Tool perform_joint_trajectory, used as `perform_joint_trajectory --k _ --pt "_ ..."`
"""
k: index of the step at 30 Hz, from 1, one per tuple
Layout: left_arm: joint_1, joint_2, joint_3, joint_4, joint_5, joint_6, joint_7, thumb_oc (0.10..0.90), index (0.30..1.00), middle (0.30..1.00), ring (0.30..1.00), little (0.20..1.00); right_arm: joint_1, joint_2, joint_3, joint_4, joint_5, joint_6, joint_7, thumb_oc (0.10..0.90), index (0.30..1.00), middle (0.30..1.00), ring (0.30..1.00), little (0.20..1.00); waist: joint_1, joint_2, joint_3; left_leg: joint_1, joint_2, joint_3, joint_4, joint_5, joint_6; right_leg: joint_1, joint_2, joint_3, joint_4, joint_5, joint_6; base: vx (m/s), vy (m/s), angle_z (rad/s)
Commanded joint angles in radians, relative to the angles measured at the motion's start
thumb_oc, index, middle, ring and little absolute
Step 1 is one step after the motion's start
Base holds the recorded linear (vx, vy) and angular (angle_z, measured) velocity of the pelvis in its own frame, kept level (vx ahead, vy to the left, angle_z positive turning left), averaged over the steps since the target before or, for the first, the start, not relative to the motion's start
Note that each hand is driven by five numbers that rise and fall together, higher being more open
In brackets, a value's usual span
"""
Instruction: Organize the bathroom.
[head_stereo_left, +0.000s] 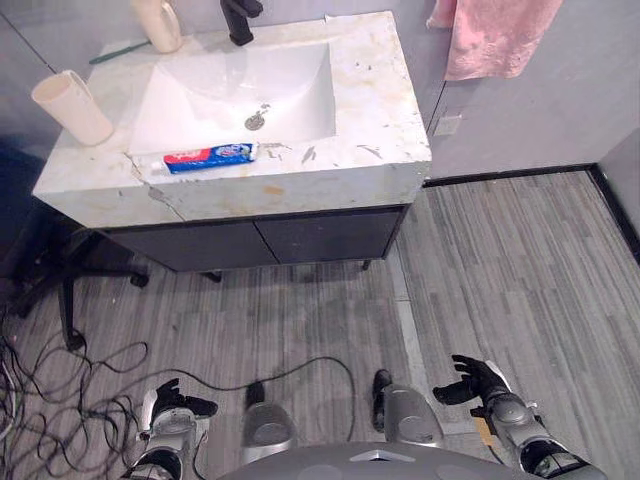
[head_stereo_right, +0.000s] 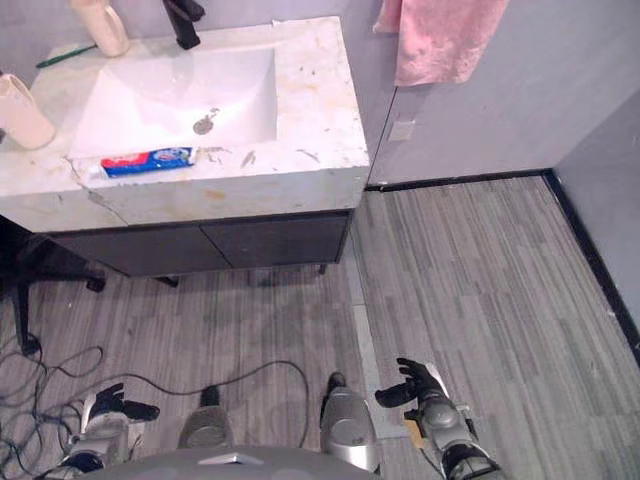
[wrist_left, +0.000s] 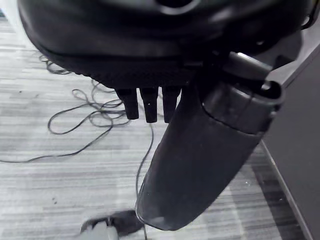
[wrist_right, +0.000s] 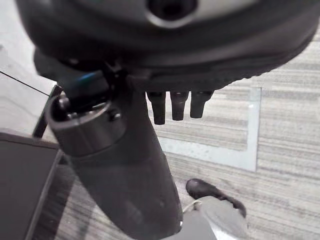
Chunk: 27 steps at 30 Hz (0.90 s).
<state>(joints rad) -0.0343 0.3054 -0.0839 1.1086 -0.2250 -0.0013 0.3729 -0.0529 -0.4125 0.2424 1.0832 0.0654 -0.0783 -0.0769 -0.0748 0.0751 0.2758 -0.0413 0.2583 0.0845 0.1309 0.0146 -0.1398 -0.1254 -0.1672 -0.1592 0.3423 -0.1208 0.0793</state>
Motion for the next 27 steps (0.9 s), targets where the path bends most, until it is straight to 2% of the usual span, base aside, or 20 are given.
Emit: perform_joint_trajectory --k 1,2,3,4,5,6,7,8,9,10,11,12,13,15,19,21,24,25,27 --pt "-0.011 0.089 0.002 -0.072 0.029 -0.031 0.028 0.800 0.900 0.900 0.900 0.900 0.031 -0.002 -0.014 -0.051 0.036 0.001 -0.018 0.800 0.900 0.900 0.900 0.900 -0.015 -0.019 0.008 -0.053 -0.075 0.021 0.148 -0.085 0.091 -0.016 -0.092 0.040 -0.025 0.010 0.042 0.13 0.533 0.35" --pt "-0.022 0.097 -0.001 -0.090 0.015 -0.018 0.034 0.800 0.900 0.900 0.900 0.900 0.038 0.003 -0.017 -0.070 0.014 0.020 -0.019 0.800 0.900 0.900 0.900 0.900 -0.012 -0.027 0.013 -0.046 -0.115 0.030 0.151 -0.122 0.105 -0.005 -0.153 0.044 -0.049 0.064 0.073 0.15 0.553 0.19" --pt "-0.022 0.100 -0.001 -0.092 0.014 -0.016 0.037 0.800 0.900 0.900 0.900 0.900 0.041 0.005 -0.019 -0.072 0.002 0.023 -0.016 0.800 0.900 0.900 0.900 0.900 -0.009 -0.029 0.013 -0.040 -0.129 0.031 0.146 -0.131 0.111 -0.001 -0.168 0.043 -0.059 0.082 0.077 0.16 0.475 0.03" --pt "-0.016 0.101 0.007 -0.097 0.012 -0.013 0.041 0.800 0.900 0.900 0.900 0.900 0.042 0.008 -0.019 -0.079 -0.017 0.027 -0.010 0.800 0.900 0.900 0.900 0.900 0.000 -0.035 0.013 -0.032 -0.148 0.040 0.144 -0.143 0.115 0.005 -0.199 0.016 -0.086 0.130 0.085 0.09 0.230 -0.14" --pt "-0.014 0.102 0.010 -0.099 0.015 -0.014 0.040 0.800 0.900 0.900 0.900 0.900 0.042 0.009 -0.020 -0.081 -0.024 0.031 -0.008 0.800 0.900 0.900 0.900 0.900 0.003 -0.037 0.013 -0.030 -0.153 0.043 0.143 -0.146 0.116 0.007 -0.208 0.008 -0.094 0.143 0.087 0.07 0.222 -0.27" --pt "-0.003 0.103 0.020 -0.106 0.034 -0.013 0.040 0.800 0.900 0.900 0.900 0.900 0.041 0.010 -0.019 -0.087 -0.045 0.032 0.000 0.800 0.900 0.900 0.900 0.900 0.020 -0.042 0.015 -0.022 -0.161 0.079 0.147 -0.166 0.117 0.005 -0.252 -0.049 -0.105 0.197 0.094 0.09 0.244 -0.46" --pt "0.030 0.109 0.040 -0.120 0.051 -0.015 0.046 0.800 0.900 0.900 0.900 0.900 0.039 0.016 -0.018 -0.096 -0.073 0.029 0.016 0.800 0.900 0.900 0.900 0.900 0.046 -0.040 0.018 0.006 -0.159 0.136 0.136 -0.192 0.121 0.009 -0.265 -0.131 -0.086 0.199 0.108 0.06 0.261 -1.28" --pt "0.073 0.118 0.068 -0.129 0.053 -0.023 0.054 0.800 0.900 0.900 0.900 0.900 0.038 0.018 -0.013 -0.111 -0.088 0.028 0.034 0.800 0.900 0.900 0.900 0.900 0.056 -0.040 0.015 0.022 -0.161 0.178 0.105 -0.176 0.136 -0.014 -0.199 -0.150 -0.061 0.159 0.093 0.06 0.166 -1.54" --pt "0.083 0.122 0.073 -0.130 0.052 -0.025 0.053 0.800 0.900 0.900 0.900 0.900 0.038 0.018 -0.009 -0.115 -0.085 0.029 0.035 0.800 0.900 0.900 0.900 0.900 0.050 -0.042 0.012 0.022 -0.168 0.170 0.101 -0.174 0.138 -0.028 -0.160 -0.115 -0.062 0.150 0.092 0.01 0.046 -1.56" --pt "0.082 0.125 0.071 -0.129 0.053 -0.027 0.050 0.800 0.900 0.900 0.900 0.900 0.039 0.018 -0.009 -0.111 -0.080 0.024 0.033 0.800 0.900 0.900 0.900 0.900 0.043 -0.045 0.012 0.020 -0.177 0.155 0.099 -0.176 0.139 -0.042 -0.139 -0.086 -0.077 0.160 0.095 0.04 -0.048 -0.59" --pt "0.076 0.138 0.064 -0.123 0.047 -0.028 0.046 0.800 0.900 0.900 0.900 0.900 0.040 0.023 -0.009 -0.095 -0.074 0.010 0.028 0.800 0.900 0.900 0.900 0.900 0.032 -0.054 0.008 0.009 -0.199 0.123 0.095 -0.182 0.144 -0.084 -0.113 -0.042 -0.096 0.204 0.100 0.03 -0.045 -0.02" --pt "0.076 0.138 0.064 -0.123 0.047 -0.028 0.046 0.800 0.900 0.900 0.900 0.900 0.040 0.023 -0.009 -0.094 -0.074 0.010 0.028 0.800 0.900 0.900 0.900 0.900 0.032 -0.055 0.007 0.008 -0.200 0.123 0.095 -0.182 0.144 -0.085 -0.113 -0.042 -0.096 0.204 0.100 0.10 -0.141 0.66" --pt "0.055 0.147 0.066 -0.113 0.017 -0.014 0.055 0.800 0.900 0.900 0.900 0.900 0.041 0.028 -0.008 -0.069 -0.065 0.008 0.027 0.800 0.900 0.900 0.900 0.900 0.032 -0.058 -0.006 0.003 -0.207 0.091 0.071 -0.156 0.155 -0.018 -0.063 -0.041 -0.170 0.145 0.087 0.10 -0.137 0.72" --pt "0.054 0.140 0.075 -0.120 -0.014 -0.013 0.061 0.800 0.900 0.900 0.900 0.900 0.044 0.024 -0.003 -0.068 -0.054 0.019 0.024 0.800 0.900 0.900 0.900 0.900 0.031 -0.058 -0.020 -0.001 -0.207 0.075 0.061 -0.137 0.147 0.000 -0.032 -0.030 -0.188 0.124 0.075 0.10 -0.121 0.63" --pt "0.065 0.127 0.101 -0.121 -0.060 -0.039 0.091 0.800 0.900 0.900 0.900 0.900 0.060 0.017 -0.008 -0.071 -0.057 0.021 0.030 0.800 0.900 0.900 0.900 0.900 0.031 -0.061 -0.042 0.002 -0.193 0.071 0.058 -0.122 0.135 0.036 -0.005 -0.035 -0.215 0.103 0.052 0.09 -0.075 0.20" --pt "0.077 0.131 0.146 -0.153 -0.085 -0.065 0.127 0.800 0.900 0.900 0.900 0.900 0.074 0.014 -0.003 -0.096 -0.060 0.033 0.035 0.800 0.900 0.900 0.900 0.900 0.033 -0.066 -0.055 0.010 -0.181 0.073 0.055 -0.114 0.127 0.058 0.003 -0.038 -0.231 0.093 0.044 0.10 -0.084 0.01" --pt "0.076 0.165 0.221 -0.232 -0.109 -0.131 0.213 0.800 0.900 0.900 0.900 0.900 0.082 0.017 0.000 -0.100 -0.060 0.032 0.033 0.800 0.900 0.900 0.900 0.900 0.041 -0.072 -0.066 0.019 -0.168 0.077 0.044 -0.107 0.120 0.079 0.004 -0.050 -0.271 0.101 0.044 0.04 -0.076 0.02" --pt "0.079 0.199 0.261 -0.323 -0.093 -0.173 0.282 0.800 0.900 0.900 0.900 0.900 0.084 0.021 0.002 -0.099 -0.057 0.030 0.031 0.800 0.900 0.900 0.900 0.900 0.049 -0.076 -0.071 0.023 -0.163 0.078 0.038 -0.106 0.117 0.087 0.002 -0.060 -0.293 0.111 0.046 0.01 -0.059 0.09" --pt "0.078 0.227 0.303 -0.400 -0.076 -0.163 0.352 0.800 0.900 0.900 0.900 0.900 0.084 0.026 0.005 -0.096 -0.055 0.029 0.031 0.800 0.900 0.900 0.900 0.900 0.057 -0.079 -0.073 0.026 -0.161 0.081 0.032 -0.106 0.117 0.089 0.001 -0.068 -0.307 0.119 0.048 -0.01 -0.074 0.09"
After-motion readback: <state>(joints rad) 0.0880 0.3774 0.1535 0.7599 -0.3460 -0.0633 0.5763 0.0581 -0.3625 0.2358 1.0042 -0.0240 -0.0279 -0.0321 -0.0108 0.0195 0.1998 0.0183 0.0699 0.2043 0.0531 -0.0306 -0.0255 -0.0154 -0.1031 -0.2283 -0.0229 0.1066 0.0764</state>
